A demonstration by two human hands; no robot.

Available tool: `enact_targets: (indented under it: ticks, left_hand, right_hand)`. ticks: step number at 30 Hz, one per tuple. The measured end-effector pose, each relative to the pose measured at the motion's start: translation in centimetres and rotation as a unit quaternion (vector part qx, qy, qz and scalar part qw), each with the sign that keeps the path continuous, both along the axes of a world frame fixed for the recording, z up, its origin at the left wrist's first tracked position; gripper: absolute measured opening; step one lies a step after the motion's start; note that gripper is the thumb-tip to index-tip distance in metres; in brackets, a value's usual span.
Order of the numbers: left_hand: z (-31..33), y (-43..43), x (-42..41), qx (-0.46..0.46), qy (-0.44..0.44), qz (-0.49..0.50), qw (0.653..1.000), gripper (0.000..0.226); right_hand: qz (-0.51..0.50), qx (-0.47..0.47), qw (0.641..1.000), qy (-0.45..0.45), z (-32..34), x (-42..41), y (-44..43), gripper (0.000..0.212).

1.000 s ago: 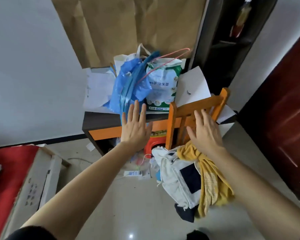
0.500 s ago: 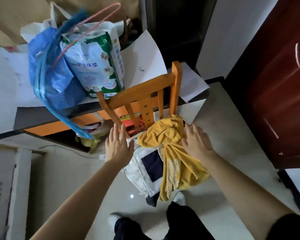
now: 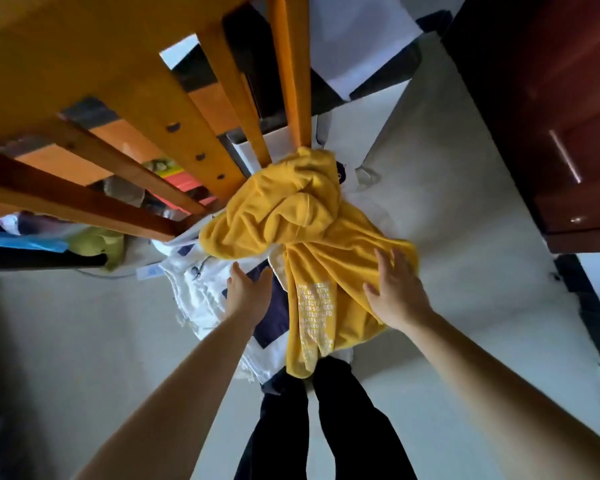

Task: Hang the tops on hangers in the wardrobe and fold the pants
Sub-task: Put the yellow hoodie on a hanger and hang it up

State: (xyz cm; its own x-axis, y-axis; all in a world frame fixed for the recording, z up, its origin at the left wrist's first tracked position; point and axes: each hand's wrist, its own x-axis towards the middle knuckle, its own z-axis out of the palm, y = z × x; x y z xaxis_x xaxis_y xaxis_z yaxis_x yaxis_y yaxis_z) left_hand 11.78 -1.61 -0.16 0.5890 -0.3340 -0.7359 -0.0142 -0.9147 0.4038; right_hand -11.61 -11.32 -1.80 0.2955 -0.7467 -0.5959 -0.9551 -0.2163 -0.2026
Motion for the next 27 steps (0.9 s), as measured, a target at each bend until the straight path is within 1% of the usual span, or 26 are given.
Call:
enact_targets:
  ticks: [1, 2, 4, 6, 7, 8, 10, 12, 13, 14, 16, 17, 18, 19, 20, 21, 22, 23, 24, 25, 27]
  left_hand:
    - [-1.3, -0.7, 0.3, -0.011, 0.032, 0.073, 0.997, 0.081]
    - [-2.5, -1.5, 1.0, -0.039, 0.062, 0.152, 0.986, 0.084]
    - [-4.0, -3.2, 2.8, -0.105, 0.115, 0.284, 0.946, 0.082]
    - [-5.2, -4.7, 4.4, -0.137, 0.148, 0.356, 0.913, 0.070]
    - [-5.7, -5.1, 4.8, -0.140, 0.152, 0.380, 0.902, 0.063]
    - [-6.2, -5.1, 5.0, -0.135, 0.147, 0.392, 0.898, 0.054]
    - [-6.8, -4.5, 5.0, -0.122, 0.121, 0.383, 0.908, 0.033]
    - [-7.1, -3.1, 5.1, -0.122, 0.089, 0.358, 0.922, 0.020]
    - [-7.1, -2.4, 5.4, -0.126, 0.073, 0.340, 0.929, 0.015]
    - [-7.2, -1.5, 5.7, -0.124, 0.048, 0.309, 0.942, 0.013]
    - [-7.7, 0.7, 6.4, -0.098, -0.032, 0.200, 0.974, 0.015]
    - [-8.0, 2.1, 6.7, -0.080, -0.073, 0.133, 0.985, 0.018]
    - [-8.4, 3.6, 6.8, -0.057, -0.103, 0.076, 0.990, 0.020]
    - [-8.8, 5.1, 6.8, -0.033, -0.121, 0.029, 0.992, 0.019]
    - [-9.3, 6.6, 6.8, -0.009, -0.129, -0.011, 0.992, 0.015]
    - [-9.8, 7.9, 6.7, 0.015, -0.124, -0.039, 0.991, 0.011]
    - [-10.2, 8.9, 6.4, 0.037, -0.106, -0.047, 0.993, 0.009]
    - [-10.4, 9.7, 5.9, 0.049, -0.074, -0.030, 0.996, 0.013]
    - [-10.5, 10.2, 5.4, 0.038, -0.032, 0.025, 0.998, 0.018]
    - [-10.4, 10.4, 4.9, 0.017, 0.008, 0.105, 0.994, 0.024]
    - [-10.0, 10.5, 4.1, -0.009, 0.056, 0.259, 0.964, 0.040]
  right_hand:
    - [0.006, -0.013, 1.000, -0.014, -1.1, 0.2, -0.5, 0.078]
    - [0.007, -0.028, 0.999, -0.035, -2.0, 0.5, -1.1, 0.081]
    - [-0.019, -0.040, 0.996, -0.079, -3.6, 2.0, -2.8, 0.090]
    - [-0.092, -0.012, 0.985, -0.147, -4.6, 4.6, -4.5, 0.102]
    - [-0.127, 0.002, 0.974, -0.189, -4.9, 6.0, -5.2, 0.107]
    - [-0.150, 0.007, 0.962, -0.229, -4.9, 7.6, -5.8, 0.110]
    - [-0.171, 0.017, 0.946, -0.276, -4.9, 10.5, -6.4, 0.113]
    - [-0.218, 0.068, 0.933, -0.279, -5.0, 12.8, -7.0, 0.116]
    - [-0.238, 0.089, 0.929, -0.269, -5.1, 13.4, -7.1, 0.112]
    - [-0.225, 0.091, 0.935, -0.259, -5.3, 13.7, -6.7, 0.100]
    - [-0.131, 0.037, 0.957, -0.256, -5.8, 13.4, -4.1, 0.058]
    - [-0.088, 0.007, 0.962, -0.258, -6.2, 12.7, -2.1, 0.043]
    - [-0.048, -0.006, 0.968, -0.244, -6.7, 11.5, 0.0, 0.035]
    - [-0.001, -0.002, 0.980, -0.201, -7.1, 10.0, 2.0, 0.031]
    - [0.053, 0.019, 0.989, -0.139, -7.6, 8.2, 3.6, 0.032]
    - [0.105, 0.057, 0.990, -0.071, -7.9, 6.5, 5.0, 0.039]
    - [0.142, 0.093, 0.985, -0.023, -8.4, 4.9, 6.1, 0.050]
    - [0.160, 0.122, 0.980, -0.005, -8.5, 3.7, 6.9, 0.063]
    - [0.162, 0.139, 0.977, -0.013, -8.4, 3.2, 7.4, 0.073]
    - [0.157, 0.147, 0.976, -0.035, -8.1, 3.0, 7.6, 0.079]
    - [0.144, 0.154, 0.975, -0.068, -7.4, 3.5, 7.5, 0.078]
